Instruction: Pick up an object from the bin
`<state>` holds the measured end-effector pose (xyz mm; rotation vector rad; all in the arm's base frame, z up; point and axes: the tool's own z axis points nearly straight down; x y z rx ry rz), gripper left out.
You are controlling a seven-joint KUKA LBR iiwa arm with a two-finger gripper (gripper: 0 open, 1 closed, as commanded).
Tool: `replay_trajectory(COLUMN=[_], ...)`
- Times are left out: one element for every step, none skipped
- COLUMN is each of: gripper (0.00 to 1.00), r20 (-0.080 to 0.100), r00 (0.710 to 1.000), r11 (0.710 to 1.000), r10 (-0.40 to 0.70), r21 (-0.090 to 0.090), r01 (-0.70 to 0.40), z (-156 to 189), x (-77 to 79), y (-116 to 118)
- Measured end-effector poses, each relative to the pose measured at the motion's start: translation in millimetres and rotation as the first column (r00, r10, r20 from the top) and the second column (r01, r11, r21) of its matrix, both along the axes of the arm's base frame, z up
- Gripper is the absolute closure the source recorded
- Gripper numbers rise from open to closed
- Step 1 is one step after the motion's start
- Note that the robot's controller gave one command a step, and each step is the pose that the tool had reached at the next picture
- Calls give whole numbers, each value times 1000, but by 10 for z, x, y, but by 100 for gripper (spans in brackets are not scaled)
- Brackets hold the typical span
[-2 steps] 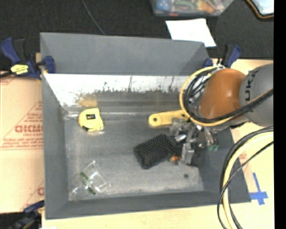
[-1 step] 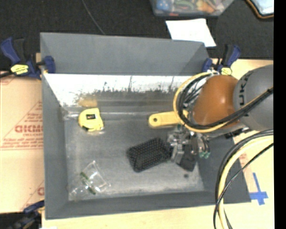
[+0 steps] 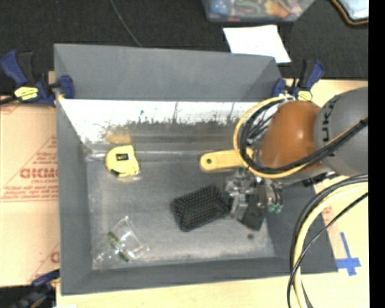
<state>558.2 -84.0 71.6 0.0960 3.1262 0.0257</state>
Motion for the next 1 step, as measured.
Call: replay_trajectory(gripper=[100], r20=[-12], r00=[1000], r11=[1000], r10=[0], r21=[1], r01=[0], z=[271], x=[-36], y=[2])
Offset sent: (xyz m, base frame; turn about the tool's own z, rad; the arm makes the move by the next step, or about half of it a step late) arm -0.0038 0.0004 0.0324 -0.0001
